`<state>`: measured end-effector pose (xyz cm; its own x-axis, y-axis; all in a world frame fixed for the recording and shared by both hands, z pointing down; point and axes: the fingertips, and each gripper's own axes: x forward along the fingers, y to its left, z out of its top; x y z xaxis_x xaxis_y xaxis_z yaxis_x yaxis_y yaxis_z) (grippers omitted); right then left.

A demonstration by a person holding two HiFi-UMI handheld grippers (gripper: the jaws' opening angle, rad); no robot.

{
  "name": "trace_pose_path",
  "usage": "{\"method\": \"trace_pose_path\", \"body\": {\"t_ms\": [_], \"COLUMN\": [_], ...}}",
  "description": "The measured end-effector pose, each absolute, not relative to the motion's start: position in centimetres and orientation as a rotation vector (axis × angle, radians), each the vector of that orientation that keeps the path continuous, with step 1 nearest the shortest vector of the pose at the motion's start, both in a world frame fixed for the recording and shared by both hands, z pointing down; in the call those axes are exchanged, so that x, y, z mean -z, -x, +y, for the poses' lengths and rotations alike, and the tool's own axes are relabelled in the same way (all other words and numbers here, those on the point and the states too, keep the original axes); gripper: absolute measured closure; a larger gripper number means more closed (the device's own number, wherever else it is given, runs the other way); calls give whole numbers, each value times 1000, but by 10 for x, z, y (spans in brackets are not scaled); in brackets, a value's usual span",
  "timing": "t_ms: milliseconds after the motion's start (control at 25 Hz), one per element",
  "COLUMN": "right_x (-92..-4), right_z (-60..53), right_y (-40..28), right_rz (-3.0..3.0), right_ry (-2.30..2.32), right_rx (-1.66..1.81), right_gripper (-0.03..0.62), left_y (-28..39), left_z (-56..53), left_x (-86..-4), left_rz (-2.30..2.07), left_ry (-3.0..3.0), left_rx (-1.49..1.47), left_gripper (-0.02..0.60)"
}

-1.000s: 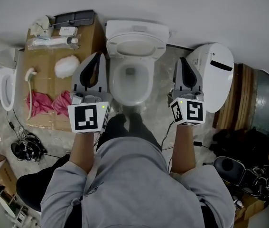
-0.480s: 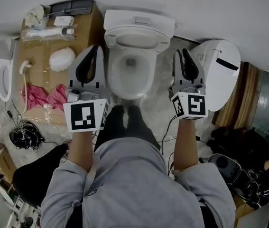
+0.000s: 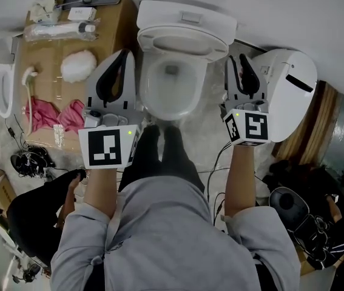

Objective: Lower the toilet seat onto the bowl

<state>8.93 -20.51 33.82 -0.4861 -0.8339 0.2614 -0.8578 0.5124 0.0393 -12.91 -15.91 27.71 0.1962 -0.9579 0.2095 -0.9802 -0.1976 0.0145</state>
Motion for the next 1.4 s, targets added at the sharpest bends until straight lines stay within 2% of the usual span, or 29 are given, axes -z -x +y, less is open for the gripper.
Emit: {"method": "trace_pose_path", "body": {"t_ms": [1400], "right_x": [-480], "right_z": [-261], "right_y": [-72], "right_rz": [-2412], "right_ry": [-1184], "right_rx": [-276], "right_gripper": [413], "left_y": [154], "left_z": [-185], "left_x": [-357], "left_rz": [-1909], "left_ry": [-2174], "left_rx": [-311], "left_gripper": [583]}}
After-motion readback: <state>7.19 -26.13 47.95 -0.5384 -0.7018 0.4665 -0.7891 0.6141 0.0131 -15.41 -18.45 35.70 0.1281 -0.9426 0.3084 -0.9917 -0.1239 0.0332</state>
